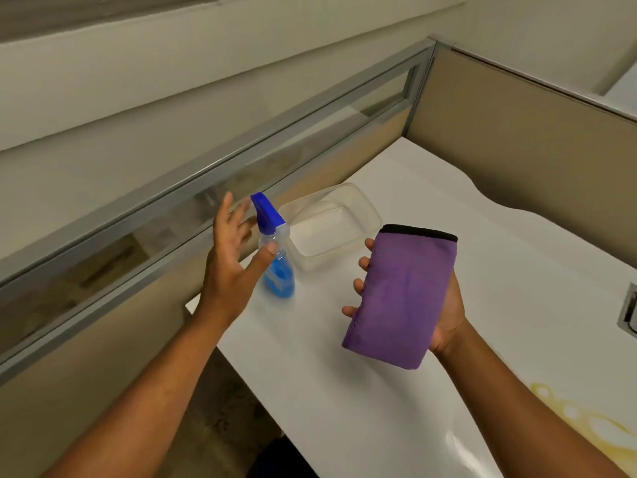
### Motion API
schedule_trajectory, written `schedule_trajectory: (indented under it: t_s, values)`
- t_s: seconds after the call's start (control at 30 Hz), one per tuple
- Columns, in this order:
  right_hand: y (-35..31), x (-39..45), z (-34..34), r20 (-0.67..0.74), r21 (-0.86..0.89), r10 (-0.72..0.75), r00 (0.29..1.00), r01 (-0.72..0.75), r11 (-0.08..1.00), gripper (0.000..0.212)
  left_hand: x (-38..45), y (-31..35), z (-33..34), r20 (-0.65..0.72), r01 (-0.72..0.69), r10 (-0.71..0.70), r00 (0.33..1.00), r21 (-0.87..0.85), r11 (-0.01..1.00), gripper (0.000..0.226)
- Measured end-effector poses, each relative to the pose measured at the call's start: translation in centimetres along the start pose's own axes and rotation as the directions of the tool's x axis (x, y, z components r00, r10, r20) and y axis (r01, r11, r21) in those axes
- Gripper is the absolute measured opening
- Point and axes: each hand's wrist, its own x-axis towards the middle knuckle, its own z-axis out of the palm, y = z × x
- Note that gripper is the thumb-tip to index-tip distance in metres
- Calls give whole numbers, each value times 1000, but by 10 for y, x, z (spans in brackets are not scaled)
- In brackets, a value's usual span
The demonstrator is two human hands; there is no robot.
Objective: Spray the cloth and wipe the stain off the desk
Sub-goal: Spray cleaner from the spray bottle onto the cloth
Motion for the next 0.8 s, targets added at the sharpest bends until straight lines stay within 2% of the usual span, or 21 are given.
schedule_trajectory:
  t_s: [0.07,0.2,0.33,0.43,0.5,0.6,0.63,0.73,0.8]
  values:
    - [1,3,-3,20,-28,-11,1000,11,1000,76,9,-1,-6,85,62,-63,994,9,998,88]
    - [4,6,3,-58,-40,-18,998,16,999,82,13,-2,-9,6,30,-31,999,121,992,76]
    - [2,5,12,-30,-69,5,1000,-8,998,81,18,-4,-12,74,41,-44,996,51,998,67]
    - [5,7,13,8,-61,16,1000,-15,998,81,19,-8,-13,121,57,-65,990,69,996,53]
    - [6,9,13,25,-45,24,999,-23,999,80,17,-4,-13,228,91,-101,968,52,994,50]
    - [9,12,12,84,-32,34,996,-31,999,79,22,4,-12,400,143,-139,906,20,990,57]
    - [10,13,11,112,-30,37,993,-33,999,81,24,7,-10,430,141,-135,893,19,990,52]
    - [10,12,9,157,-17,29,987,-26,1000,83,22,19,-1,395,158,-154,906,23,987,26]
    - [9,11,6,174,-15,15,985,-12,1000,86,17,27,6,377,148,-157,913,53,988,26]
